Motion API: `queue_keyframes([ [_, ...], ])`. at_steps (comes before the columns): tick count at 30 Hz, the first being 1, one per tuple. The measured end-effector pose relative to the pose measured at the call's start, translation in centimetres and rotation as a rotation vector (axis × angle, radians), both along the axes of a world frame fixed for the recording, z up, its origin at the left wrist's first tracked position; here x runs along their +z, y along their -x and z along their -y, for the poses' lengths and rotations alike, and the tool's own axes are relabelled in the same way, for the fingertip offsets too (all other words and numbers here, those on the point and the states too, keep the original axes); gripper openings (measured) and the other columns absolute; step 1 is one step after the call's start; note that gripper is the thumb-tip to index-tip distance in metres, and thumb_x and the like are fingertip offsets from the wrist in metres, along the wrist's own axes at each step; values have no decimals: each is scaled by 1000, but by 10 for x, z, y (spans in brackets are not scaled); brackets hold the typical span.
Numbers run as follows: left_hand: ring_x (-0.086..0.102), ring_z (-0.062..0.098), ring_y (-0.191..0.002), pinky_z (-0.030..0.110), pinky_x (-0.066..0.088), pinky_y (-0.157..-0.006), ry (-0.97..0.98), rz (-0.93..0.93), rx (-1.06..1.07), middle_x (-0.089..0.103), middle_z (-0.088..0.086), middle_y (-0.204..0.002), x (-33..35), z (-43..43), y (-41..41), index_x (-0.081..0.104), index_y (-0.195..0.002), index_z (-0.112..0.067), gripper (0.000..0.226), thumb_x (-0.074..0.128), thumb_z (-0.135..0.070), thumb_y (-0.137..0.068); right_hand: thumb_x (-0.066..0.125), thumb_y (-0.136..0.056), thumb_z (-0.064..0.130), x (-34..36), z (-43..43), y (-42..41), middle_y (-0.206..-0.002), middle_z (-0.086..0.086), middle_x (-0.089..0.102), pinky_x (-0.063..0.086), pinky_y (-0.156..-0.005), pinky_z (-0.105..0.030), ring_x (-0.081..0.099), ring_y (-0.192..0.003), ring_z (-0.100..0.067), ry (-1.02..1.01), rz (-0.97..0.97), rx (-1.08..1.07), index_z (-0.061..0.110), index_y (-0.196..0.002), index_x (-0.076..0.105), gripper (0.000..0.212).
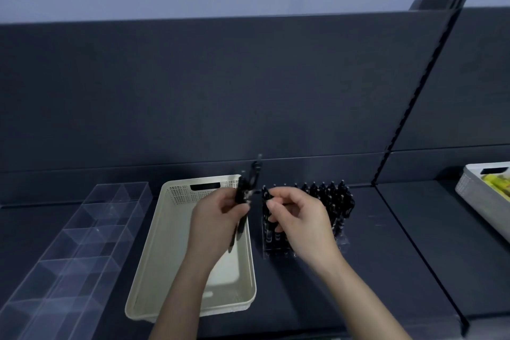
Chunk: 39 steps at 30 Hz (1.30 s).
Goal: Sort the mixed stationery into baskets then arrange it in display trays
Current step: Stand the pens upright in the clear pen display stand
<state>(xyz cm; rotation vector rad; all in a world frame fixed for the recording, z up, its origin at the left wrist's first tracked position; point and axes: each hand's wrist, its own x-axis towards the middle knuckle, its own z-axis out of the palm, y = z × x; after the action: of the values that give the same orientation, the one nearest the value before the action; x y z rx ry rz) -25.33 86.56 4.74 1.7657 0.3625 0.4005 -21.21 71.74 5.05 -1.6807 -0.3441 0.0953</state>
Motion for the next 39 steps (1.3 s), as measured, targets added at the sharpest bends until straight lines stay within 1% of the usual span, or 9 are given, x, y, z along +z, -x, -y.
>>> queue_keyframes([
  [4,67,2,-76,14,49,-69,-107,60,-170,73,-13,-81,19,30,-3,70,-84,-31,34,67,3,-77,66,-85,6,11,9,-4,-66,7,62,49,-53,-22,58,-62,-10,-112,1,-1,21,-82,68,15],
  [12,61,11,-74,28,50,-75,-63,123,-73,66,-6,-77,15,53,-12,71,-85,-31,26,72,-6,-77,68,-84,13,20,67,-10,-66,0,63,53,-63,-33,58,-62,-10,-62,113,-216,17,-78,67,8],
  [14,59,14,-73,28,50,-75,-96,124,-55,65,1,-78,14,58,-15,71,-83,-32,25,73,-8,-76,68,-84,13,15,84,-16,-62,5,62,52,-62,-26,57,-60,-6,16,145,-277,20,-74,65,12],
  [16,58,5,-71,19,47,-73,-129,115,-46,65,-4,-78,13,66,-17,70,-82,-36,26,74,-11,-76,70,-83,14,7,97,-21,-60,12,61,44,-58,-11,55,-57,1,146,185,-345,26,-69,60,20],
  [20,61,-2,-76,10,46,-73,-129,115,-42,67,-14,-80,9,79,-19,70,-84,-37,25,74,-14,-76,72,-81,12,-16,104,-26,-70,14,63,41,-60,-2,60,-71,7,305,191,-383,31,-75,55,26],
  [25,62,1,-80,9,46,-71,-151,132,-7,67,-18,-80,7,84,-17,68,-83,-36,21,73,-16,-77,73,-80,10,-41,105,-28,-77,6,66,41,-64,0,63,-72,-5,441,245,-356,14,-89,68,11],
  [32,64,1,-82,12,49,-74,-125,155,0,69,-15,-86,5,87,-14,69,-89,-34,25,73,-12,-79,74,-80,13,-45,110,-37,-72,6,64,38,-62,1,59,-66,-3,478,278,-391,13,-83,69,6],
  [36,65,2,-82,16,51,-74,-115,149,-3,69,-10,-88,1,91,-13,70,-93,-29,23,73,-11,-79,72,-81,13,-60,110,-36,-73,3,65,42,-59,-7,60,-68,-11,580,228,-328,11,-80,67,6],
  [39,65,2,-80,15,51,-73,-105,142,-2,69,-13,-85,-1,93,-13,69,-92,-30,25,73,-10,-79,69,-84,15,-70,107,-35,-78,-2,67,53,-63,-31,62,-71,-19,648,205,-294,8,-85,66,8],
])
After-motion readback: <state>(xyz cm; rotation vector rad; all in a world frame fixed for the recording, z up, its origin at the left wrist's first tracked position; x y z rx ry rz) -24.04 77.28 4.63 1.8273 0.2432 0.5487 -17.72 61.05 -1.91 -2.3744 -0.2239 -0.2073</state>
